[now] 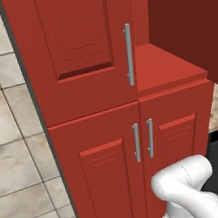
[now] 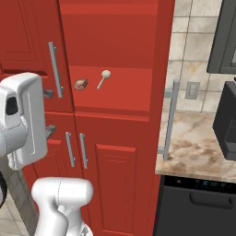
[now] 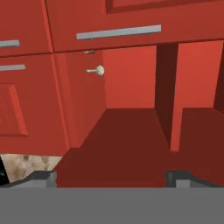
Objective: Pick up the bar soap and dish brush from the sink, and place them back in the cabinet, and close the cabinet doors.
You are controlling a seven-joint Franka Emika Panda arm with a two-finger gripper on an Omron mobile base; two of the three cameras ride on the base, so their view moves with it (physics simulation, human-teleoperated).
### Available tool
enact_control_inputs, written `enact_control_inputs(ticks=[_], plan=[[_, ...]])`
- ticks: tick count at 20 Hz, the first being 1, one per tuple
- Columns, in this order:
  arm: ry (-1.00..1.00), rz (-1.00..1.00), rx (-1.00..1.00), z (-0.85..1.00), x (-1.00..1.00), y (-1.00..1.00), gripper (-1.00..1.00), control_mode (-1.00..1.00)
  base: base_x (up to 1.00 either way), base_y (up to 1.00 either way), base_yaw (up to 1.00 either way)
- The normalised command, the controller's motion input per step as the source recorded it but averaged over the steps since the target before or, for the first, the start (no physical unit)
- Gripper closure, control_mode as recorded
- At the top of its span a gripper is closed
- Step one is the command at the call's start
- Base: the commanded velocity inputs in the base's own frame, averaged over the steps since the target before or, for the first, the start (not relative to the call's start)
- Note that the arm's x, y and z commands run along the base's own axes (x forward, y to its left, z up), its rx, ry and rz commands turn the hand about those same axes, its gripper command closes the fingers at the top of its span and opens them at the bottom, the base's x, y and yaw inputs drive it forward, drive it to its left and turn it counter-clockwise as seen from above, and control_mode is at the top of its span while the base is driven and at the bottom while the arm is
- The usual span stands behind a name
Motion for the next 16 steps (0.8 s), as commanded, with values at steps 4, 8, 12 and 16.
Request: enact_control_inputs(ticks=[4,8,12,16], plan=[[-0.07,0.04,-0.01,0.00,-0.38,-0.36,-1.00,-1.00,0.00,0.00,0.00],[-0.05,0.04,0.00,0.00,-0.29,-0.46,-1.00,-1.00,0.00,0.00,0.00],[-0.04,0.04,0.00,0.00,-0.27,-0.39,-1.00,-1.00,0.00,0.00,0.00],[-0.02,0.01,0.00,-0.02,-0.18,-0.37,-1.00,-1.00,0.00,0.00,0.00]])
